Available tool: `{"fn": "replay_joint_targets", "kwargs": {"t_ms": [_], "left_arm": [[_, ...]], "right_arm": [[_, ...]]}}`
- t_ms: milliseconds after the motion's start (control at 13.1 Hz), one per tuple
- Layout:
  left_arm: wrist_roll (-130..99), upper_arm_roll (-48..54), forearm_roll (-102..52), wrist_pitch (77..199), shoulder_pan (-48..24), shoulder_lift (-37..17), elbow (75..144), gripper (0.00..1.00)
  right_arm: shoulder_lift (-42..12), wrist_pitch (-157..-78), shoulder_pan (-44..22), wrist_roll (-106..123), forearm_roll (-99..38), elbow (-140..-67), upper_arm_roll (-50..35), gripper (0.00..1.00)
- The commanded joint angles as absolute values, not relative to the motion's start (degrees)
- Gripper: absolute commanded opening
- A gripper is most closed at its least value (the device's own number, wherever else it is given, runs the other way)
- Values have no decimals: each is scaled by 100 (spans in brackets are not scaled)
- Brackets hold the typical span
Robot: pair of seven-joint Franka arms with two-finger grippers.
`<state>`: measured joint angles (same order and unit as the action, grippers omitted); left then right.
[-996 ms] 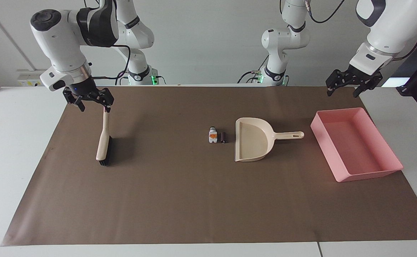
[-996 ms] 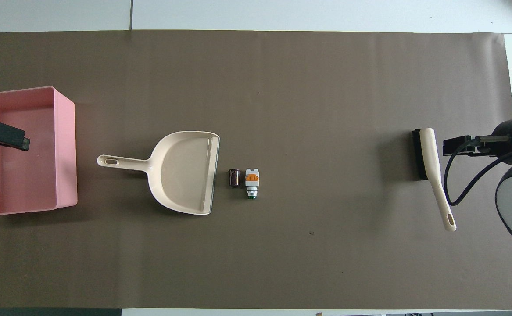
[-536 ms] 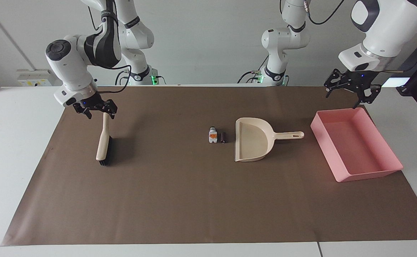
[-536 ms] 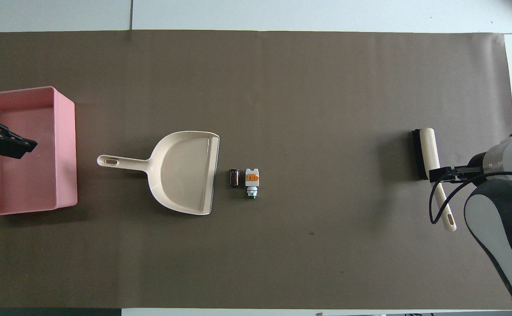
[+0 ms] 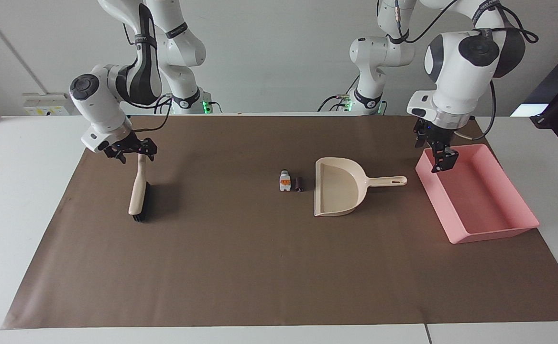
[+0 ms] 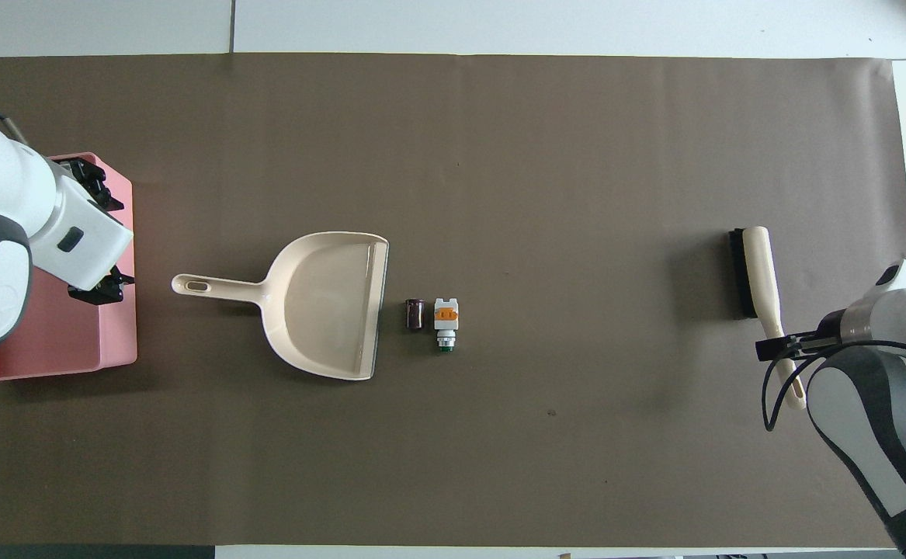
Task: Clean e-waste and dump in bin
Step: 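Reach the right gripper to the brush while the left gripper reaches the dustpan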
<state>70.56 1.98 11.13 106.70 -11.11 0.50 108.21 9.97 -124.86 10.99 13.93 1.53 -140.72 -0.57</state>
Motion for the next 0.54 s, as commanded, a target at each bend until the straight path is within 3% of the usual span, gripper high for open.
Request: {"fn": "replay_joint_targets", "kwargs": {"t_ms": [0,460], "left_arm": [[6726,141,1659,11275,-1510,18,11477,96],[5915,141,2320,11865,-1960,-439,12075,94]], "right_arm": [[1081,-12734,1204,1573,62,-14264,-105,100],[1002,-12867,1204,1564,-378,-14344,-97,94]]}}
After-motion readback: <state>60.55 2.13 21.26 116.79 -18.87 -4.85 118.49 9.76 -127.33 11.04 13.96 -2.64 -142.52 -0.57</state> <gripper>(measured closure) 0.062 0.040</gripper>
